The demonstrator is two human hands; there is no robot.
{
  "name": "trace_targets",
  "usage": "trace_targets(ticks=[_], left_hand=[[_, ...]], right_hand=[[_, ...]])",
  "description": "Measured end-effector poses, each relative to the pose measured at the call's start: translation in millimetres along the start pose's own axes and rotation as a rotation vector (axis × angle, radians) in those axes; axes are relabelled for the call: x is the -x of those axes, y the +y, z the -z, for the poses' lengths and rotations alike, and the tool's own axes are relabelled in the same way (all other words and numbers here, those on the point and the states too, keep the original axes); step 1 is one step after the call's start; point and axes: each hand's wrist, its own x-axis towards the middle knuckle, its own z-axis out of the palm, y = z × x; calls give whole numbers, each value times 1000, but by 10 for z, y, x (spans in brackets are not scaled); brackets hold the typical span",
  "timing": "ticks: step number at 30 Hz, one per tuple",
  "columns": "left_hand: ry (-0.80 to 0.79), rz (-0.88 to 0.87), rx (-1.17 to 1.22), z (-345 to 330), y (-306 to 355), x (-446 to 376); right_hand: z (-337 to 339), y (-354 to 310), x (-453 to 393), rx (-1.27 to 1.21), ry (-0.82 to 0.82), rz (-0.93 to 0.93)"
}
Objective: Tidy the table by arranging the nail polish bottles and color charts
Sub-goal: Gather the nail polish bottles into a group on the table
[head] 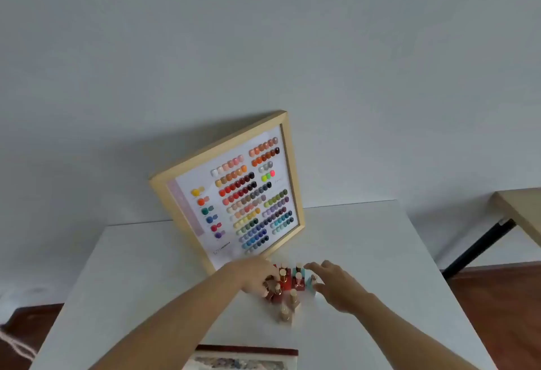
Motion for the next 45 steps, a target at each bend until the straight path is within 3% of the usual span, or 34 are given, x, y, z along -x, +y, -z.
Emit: trace_targets(ticks=[9,18,24,30,38,45], left_hand=[[84,-117,-163,-269,-188,-308],[164,-302,-190,-361,-210,-372],[85,-243,-167,-225,-245,-285],[200,-160,-54,150,-189,7],[352,-118,-45,701,784,56],[259,-138,84,582,1991,-529]], right_hand=[[-294,-30,-278,133,92,19],[-400,-53,-292,180,74,50],[-345,49,-129,141,64,11],[-19,465,274,56,156,-85],[498,1377,970,-1,243,-255],[637,1965,1421,-48,234,-287]])
